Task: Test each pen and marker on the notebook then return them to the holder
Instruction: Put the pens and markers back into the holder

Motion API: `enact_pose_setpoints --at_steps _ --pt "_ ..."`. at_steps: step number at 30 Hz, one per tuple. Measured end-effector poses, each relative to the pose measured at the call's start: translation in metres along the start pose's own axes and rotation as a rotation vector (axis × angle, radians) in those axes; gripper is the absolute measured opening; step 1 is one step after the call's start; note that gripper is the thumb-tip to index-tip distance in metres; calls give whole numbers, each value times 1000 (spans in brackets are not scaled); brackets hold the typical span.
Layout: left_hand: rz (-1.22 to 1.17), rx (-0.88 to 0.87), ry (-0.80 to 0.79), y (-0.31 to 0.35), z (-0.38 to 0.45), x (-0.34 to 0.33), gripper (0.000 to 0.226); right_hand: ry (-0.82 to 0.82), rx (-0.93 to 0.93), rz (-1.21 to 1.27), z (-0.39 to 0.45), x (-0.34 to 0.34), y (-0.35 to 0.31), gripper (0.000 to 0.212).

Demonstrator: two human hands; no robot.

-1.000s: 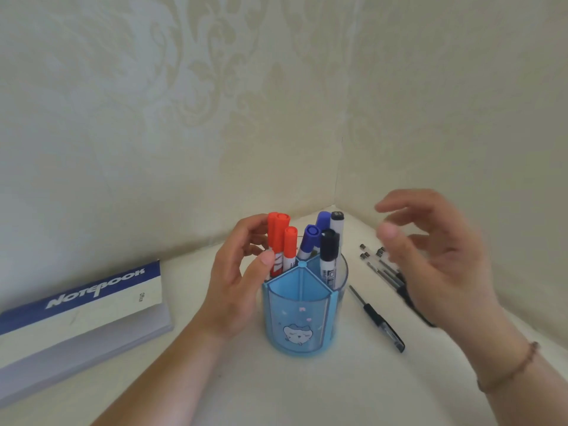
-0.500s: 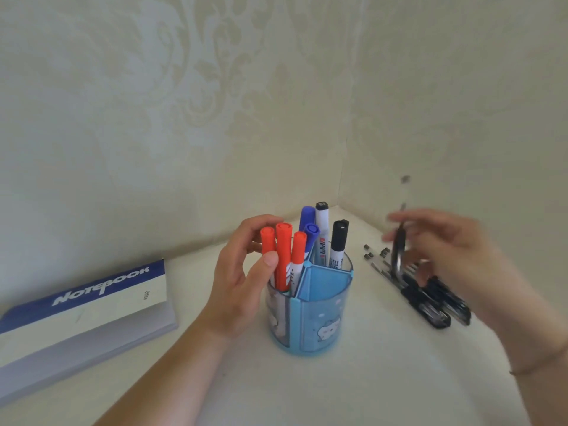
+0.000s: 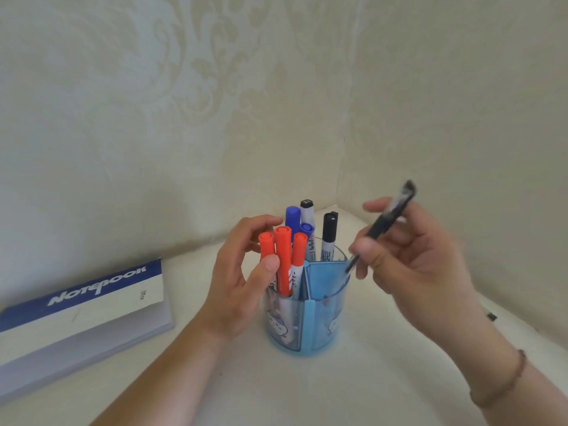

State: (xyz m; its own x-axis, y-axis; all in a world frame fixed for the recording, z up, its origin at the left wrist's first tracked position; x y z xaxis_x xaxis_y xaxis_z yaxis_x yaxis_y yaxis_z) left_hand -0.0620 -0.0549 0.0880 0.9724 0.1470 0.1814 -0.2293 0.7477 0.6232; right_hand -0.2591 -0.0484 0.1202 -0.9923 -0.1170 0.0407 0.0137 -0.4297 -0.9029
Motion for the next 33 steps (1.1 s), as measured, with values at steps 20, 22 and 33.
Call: enact_pose_setpoints --at_steps 20,22,33 --pt "-31 -19 33 4 -3 2 67 -82 -493 -1580 15 71 86 10" --pt "-70 -18 45 5 -3 2 70 -64 -479 -1540 17 70 81 8" --pt "-85 38 -52 2 -7 -5 85 -99 -469 -1544 14 72 89 20"
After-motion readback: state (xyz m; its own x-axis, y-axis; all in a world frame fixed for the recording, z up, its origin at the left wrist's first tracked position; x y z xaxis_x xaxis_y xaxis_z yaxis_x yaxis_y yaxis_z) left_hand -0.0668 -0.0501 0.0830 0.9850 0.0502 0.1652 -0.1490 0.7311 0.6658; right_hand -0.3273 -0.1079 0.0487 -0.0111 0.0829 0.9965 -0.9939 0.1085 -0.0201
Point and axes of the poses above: each hand's wrist, its own z-axis towards the middle knuckle, its own x-axis out of the back of the hand, y = z × x, the point moved 10 cm from there along z, towards the middle knuckle, and after that the axes turned 5 degrees about -x, right-handed, at the moved point
